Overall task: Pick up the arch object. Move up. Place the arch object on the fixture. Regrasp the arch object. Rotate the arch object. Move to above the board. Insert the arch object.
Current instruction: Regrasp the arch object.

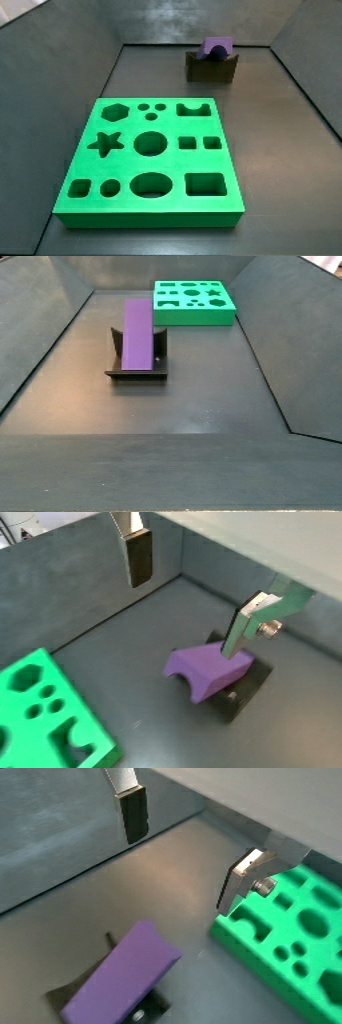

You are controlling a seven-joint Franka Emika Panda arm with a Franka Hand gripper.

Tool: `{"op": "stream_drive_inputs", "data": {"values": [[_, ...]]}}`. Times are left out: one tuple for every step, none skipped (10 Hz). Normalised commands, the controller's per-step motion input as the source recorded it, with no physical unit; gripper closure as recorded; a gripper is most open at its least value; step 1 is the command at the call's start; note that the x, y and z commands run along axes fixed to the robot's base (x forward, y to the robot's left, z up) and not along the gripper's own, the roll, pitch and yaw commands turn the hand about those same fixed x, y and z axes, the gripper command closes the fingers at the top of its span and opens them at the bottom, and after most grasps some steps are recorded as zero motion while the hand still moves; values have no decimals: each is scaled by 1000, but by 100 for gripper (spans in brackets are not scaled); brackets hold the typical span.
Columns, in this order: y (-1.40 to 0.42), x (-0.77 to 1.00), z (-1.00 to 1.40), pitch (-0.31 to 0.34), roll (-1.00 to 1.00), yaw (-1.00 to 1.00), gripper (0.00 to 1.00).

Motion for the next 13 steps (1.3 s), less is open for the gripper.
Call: {"op": "stream_drive_inputs", "data": {"values": [[-19,-1,15,12,1000,29,0],[-20,0,12,17,1000,30,0],[-21,4,11,22,1000,32,0],[-19,24,-1,33,1000,35,0],[-22,33,-1,38,1000,37,0],[-29,48,-2,52,1000,40,0],[-31,60,-1,66,1000,45,0],[-36,80,-6,89,1000,53,0],[-39,87,-6,104,1000,59,0],[-44,97,-1,142,1000,81,0],[-46,98,-1,160,1000,95,0],[-49,105,-10,195,1000,137,0],[-52,106,-6,203,836,172,0]]}}
